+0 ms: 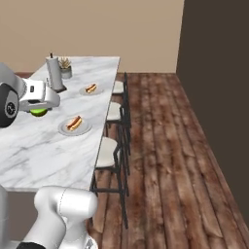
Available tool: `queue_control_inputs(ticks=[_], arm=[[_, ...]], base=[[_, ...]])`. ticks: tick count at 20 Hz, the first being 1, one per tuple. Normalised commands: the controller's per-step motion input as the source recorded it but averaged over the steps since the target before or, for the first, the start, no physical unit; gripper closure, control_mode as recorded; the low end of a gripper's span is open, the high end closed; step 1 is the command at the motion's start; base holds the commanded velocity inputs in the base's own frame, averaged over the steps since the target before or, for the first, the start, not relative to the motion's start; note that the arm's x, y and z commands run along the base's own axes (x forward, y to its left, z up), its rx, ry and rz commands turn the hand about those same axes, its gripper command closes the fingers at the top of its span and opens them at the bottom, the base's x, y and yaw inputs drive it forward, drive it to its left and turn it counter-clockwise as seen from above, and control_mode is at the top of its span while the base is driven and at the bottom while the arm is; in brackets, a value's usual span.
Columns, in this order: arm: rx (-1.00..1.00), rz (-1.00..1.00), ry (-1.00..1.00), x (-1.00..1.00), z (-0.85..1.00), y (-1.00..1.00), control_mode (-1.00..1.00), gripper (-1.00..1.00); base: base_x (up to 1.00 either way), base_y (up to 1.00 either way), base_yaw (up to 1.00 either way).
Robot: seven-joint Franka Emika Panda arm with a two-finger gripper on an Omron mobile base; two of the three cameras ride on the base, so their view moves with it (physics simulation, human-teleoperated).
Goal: Pick up the mango and kiwi from the fridge and place one fruit on each plate on the dining counter.
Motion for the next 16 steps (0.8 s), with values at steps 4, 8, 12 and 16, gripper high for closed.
queue_control_inputs(ticks=[4, 8, 12, 16], arm=[[0.00, 0.00, 0.00, 0.00, 0.00, 0.00, 1.00, 1.00], [0.24, 0.25, 0.15, 0.51, -0.20, -0.05, -1.00, 1.00], [0.27, 0.26, 0.26, 1.00, -0.33, -0.36, -1.00, 1.00], [0.04, 0.16, 0.26, 1.00, -0.77, -0.09, -1.00, 1.00]], base=[[0.55, -0.07, 0.27], [0.00, 0.00, 0.00], [0.00, 0.00, 0.00], [0.00, 0.00, 0.00]])
